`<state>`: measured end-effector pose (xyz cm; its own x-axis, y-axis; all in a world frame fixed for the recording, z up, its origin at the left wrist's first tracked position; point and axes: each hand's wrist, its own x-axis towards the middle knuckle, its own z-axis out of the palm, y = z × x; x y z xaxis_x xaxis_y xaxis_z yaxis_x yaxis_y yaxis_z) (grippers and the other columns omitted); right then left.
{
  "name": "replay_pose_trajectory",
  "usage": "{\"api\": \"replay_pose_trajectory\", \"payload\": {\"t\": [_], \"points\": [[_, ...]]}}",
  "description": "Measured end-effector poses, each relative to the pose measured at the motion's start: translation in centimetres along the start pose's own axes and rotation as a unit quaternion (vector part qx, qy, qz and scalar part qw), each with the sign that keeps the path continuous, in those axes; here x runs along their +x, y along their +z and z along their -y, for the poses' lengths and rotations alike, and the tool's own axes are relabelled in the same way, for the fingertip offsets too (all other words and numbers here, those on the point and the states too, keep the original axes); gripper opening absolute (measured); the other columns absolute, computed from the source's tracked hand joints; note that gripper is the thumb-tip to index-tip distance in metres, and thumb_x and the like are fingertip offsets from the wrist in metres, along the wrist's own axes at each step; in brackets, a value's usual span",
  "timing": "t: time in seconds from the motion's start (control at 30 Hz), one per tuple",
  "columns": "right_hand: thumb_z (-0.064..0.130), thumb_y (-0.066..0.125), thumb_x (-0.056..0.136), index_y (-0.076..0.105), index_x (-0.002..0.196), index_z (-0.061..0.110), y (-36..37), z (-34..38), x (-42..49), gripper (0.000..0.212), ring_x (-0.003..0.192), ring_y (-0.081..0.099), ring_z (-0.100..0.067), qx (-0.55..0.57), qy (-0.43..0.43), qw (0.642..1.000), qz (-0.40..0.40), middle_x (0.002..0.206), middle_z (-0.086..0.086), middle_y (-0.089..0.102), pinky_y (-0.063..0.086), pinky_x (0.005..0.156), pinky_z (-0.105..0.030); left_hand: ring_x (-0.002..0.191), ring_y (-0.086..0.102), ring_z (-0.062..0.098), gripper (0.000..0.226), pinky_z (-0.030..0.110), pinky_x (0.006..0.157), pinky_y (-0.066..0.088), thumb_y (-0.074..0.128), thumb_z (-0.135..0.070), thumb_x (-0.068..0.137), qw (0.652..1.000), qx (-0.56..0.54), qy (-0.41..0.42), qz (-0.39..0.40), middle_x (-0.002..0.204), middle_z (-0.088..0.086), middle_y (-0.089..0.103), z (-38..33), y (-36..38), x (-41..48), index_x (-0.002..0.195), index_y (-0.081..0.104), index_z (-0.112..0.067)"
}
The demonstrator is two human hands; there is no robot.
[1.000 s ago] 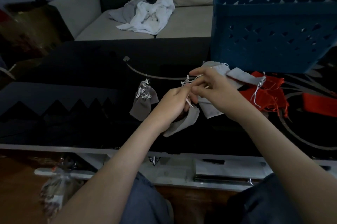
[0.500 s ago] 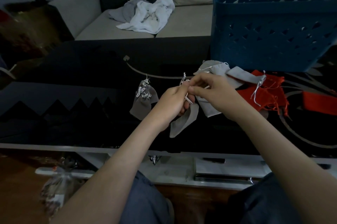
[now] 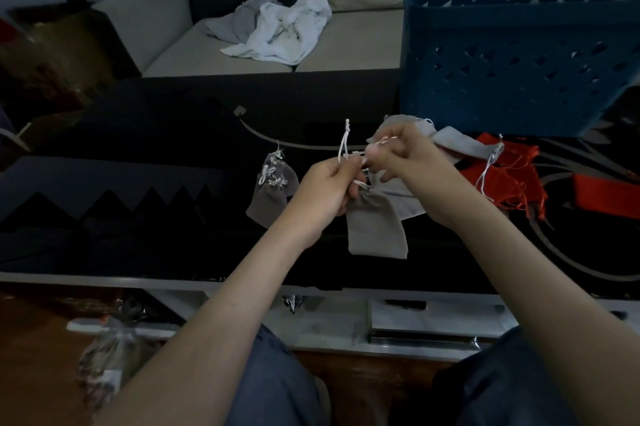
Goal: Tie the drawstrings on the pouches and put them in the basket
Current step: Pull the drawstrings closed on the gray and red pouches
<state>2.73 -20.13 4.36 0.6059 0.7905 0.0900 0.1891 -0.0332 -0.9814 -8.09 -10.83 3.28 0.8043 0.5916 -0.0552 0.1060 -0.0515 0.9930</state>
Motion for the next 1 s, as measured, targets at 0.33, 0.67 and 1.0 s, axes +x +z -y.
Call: {"api": "replay_pose_trajectory", "payload": {"t": [0.33,0.67,1.0], "points": [[0.004,0.065,0.085,0.043,0.128,0.008,0.6,-0.1,-0.3,0.048,0.083,0.062,-0.016,-0.036,0.019,0.991,0.131,0.082,-0.007,0.066,0.049,0.077,-0.021,0.051,0.055,-0.006,0.026,0.006,0.052,0.040,0.052,-0.021,0.097,0.995,-0.024,0.062,-0.077,0.051,-0.010,0.060,0.0,-0.6,-0.1,0.076,0.062,-0.010],[-0.006,0.056,0.088,0.040,0.130,0.009,-0.1,-0.5,0.1,0.047,0.071,0.058,-0.009,-0.002,0.043,0.995,0.086,0.072,0.000,0.063,0.046,0.072,-0.018,0.059,0.053,-0.006,0.025,0.010,0.060,0.039,0.049,-0.016,0.097,0.997,-0.046,0.057,-0.020,0.060,-0.013,0.061,0.6,-1.5,0.8,0.079,0.065,-0.012],[-0.007,0.055,0.087,0.052,0.118,0.008,-0.1,-0.9,0.4,0.035,0.066,0.059,-0.001,-0.033,0.006,0.999,0.034,0.065,0.008,0.063,0.044,0.067,-0.014,0.084,0.063,0.000,0.004,0.019,0.079,0.048,0.064,-0.018,0.090,0.972,0.167,0.144,-0.085,0.086,-0.007,0.069,0.8,-1.3,0.3,0.093,0.065,-0.020]]}}
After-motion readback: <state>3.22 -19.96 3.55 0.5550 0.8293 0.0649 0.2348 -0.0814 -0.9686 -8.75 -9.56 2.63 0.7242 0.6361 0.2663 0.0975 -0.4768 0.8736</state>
